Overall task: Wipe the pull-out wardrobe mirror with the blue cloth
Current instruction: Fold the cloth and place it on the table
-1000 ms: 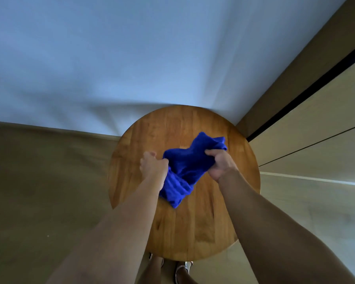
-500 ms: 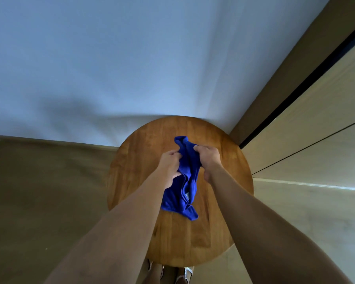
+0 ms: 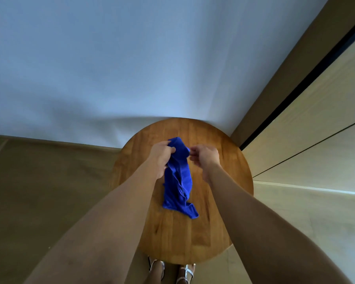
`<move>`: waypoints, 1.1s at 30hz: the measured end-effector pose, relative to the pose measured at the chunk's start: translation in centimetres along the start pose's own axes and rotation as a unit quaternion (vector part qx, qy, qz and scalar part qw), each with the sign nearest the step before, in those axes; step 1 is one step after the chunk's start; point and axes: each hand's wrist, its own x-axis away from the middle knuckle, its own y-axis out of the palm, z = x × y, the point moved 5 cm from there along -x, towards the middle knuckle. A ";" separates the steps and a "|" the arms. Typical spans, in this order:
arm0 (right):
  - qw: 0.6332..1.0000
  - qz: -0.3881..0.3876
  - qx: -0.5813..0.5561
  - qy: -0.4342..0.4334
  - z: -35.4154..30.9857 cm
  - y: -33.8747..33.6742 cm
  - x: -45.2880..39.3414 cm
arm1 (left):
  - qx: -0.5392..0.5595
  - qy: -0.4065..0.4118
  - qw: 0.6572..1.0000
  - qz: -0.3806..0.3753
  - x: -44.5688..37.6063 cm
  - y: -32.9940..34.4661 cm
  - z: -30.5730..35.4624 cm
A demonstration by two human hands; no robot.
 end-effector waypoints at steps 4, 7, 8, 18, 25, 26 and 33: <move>0.994 -0.022 0.094 0.042 -0.3 -1.1 0.1 | -0.044 0.005 0.998 -0.035 1.5 -0.1 1.7; 0.993 -0.086 -0.002 0.075 -0.7 -1.5 1.0 | -0.047 -0.025 0.996 -0.074 2.2 0.2 2.3; 0.991 -0.111 -0.015 0.070 -0.9 -1.5 1.3 | -0.053 -0.032 0.994 -0.087 2.3 0.3 2.4; 0.981 -0.108 -0.161 -0.015 -6.0 -4.2 1.8 | -0.155 0.029 0.965 -0.210 3.0 0.4 6.3; 0.987 -0.037 -0.149 -0.047 -8.9 -5.3 1.8 | -0.225 0.141 0.964 -0.012 1.9 -1.2 10.5; 0.986 -0.036 -0.156 -0.056 -9.7 -5.3 1.9 | -0.219 0.167 0.961 0.000 2.0 -1.0 11.3; 0.975 -0.061 -0.178 -0.115 -15.1 -6.6 3.4 | -0.113 0.294 0.949 0.017 5.3 0.1 16.8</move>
